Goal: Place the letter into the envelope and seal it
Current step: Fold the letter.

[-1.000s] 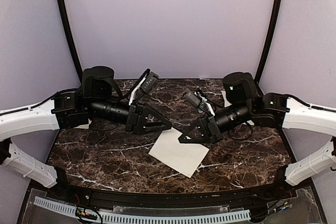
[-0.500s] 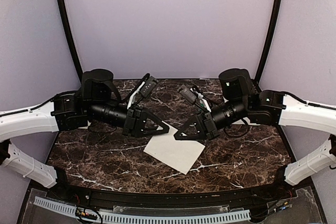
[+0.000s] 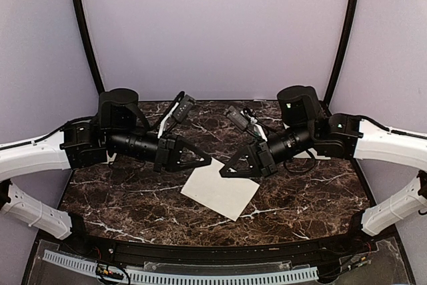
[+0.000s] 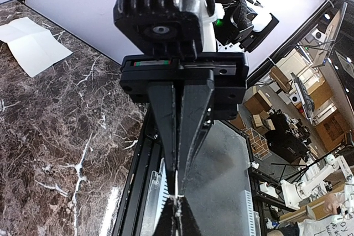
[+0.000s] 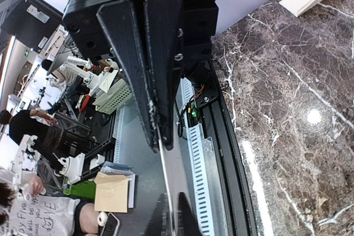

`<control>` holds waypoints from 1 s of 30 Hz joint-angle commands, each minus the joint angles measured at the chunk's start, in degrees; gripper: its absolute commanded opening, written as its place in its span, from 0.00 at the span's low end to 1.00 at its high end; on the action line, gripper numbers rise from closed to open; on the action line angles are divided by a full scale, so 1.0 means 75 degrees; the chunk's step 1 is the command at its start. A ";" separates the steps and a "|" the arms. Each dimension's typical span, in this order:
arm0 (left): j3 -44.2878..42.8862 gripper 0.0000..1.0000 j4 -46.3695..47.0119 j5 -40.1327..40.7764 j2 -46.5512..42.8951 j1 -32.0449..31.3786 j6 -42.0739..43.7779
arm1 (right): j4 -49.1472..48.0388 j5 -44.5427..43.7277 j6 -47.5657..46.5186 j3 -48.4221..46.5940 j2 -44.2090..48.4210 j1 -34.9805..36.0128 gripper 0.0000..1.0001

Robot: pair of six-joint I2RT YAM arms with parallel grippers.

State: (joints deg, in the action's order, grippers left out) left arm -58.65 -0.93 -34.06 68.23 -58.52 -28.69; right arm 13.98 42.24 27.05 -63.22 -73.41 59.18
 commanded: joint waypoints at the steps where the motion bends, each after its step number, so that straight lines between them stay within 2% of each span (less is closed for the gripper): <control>1: 0.0245 0.00 0.0082 0.0083 -0.0410 -0.0037 -0.0003 | -0.0476 -0.0031 0.0155 -0.0091 0.0115 0.0053 0.16; 4: 0.0361 0.00 0.0391 0.0121 -0.0494 -0.0038 -0.0126 | -0.0936 -0.0034 0.0387 0.0005 0.0150 0.0055 0.34; 6: 0.0463 0.00 0.0626 0.0058 -0.0505 -0.0037 -0.0300 | -0.1059 -0.0039 0.0449 -0.0053 0.0095 0.0060 0.43; 10: 0.0669 0.00 0.0928 -0.0046 -0.0501 -0.0038 -0.0416 | -0.1381 -0.0048 0.0505 -0.0147 -0.0070 0.0091 0.48; 11: 0.0694 0.00 0.1019 -0.0074 -0.0504 -0.0046 -0.0423 | -0.1443 -0.0027 0.0515 -0.0173 -0.0139 0.0102 0.47; 15: 0.0756 0.00 0.1107 0.0072 -0.0597 -0.0042 -0.0533 | -0.1370 -0.0073 0.0496 -0.0351 -0.0340 0.0248 0.31; 18: 0.0793 0.00 0.1103 0.0218 -0.0705 -0.0042 -0.0587 | -0.1291 -0.0182 0.0495 -0.0338 -0.0361 0.0336 0.09; 20: 0.0775 0.00 0.0988 0.0339 -0.0756 -0.0037 -0.0566 | -0.1157 -0.0309 0.0494 -0.0320 -0.0351 0.0365 0.00; 27: 0.0716 0.00 0.0688 0.0587 -0.0838 -0.0017 -0.0463 | -0.1003 -0.0771 0.0484 -0.0024 0.0026 0.0392 0.00; 29: 0.0678 0.00 0.0603 0.0615 -0.0858 0.0002 -0.0427 | -0.0949 -0.0845 0.0494 0.0067 0.0129 0.0393 0.14; 30: 0.0657 0.00 0.0510 0.0672 -0.0870 0.0031 -0.0416 | -0.0917 -0.0875 0.0488 0.0114 0.0185 0.0386 0.15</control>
State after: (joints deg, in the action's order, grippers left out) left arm -53.30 4.01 -30.57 63.90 -58.76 -32.38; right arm 6.63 37.41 30.59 -63.83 -74.87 61.58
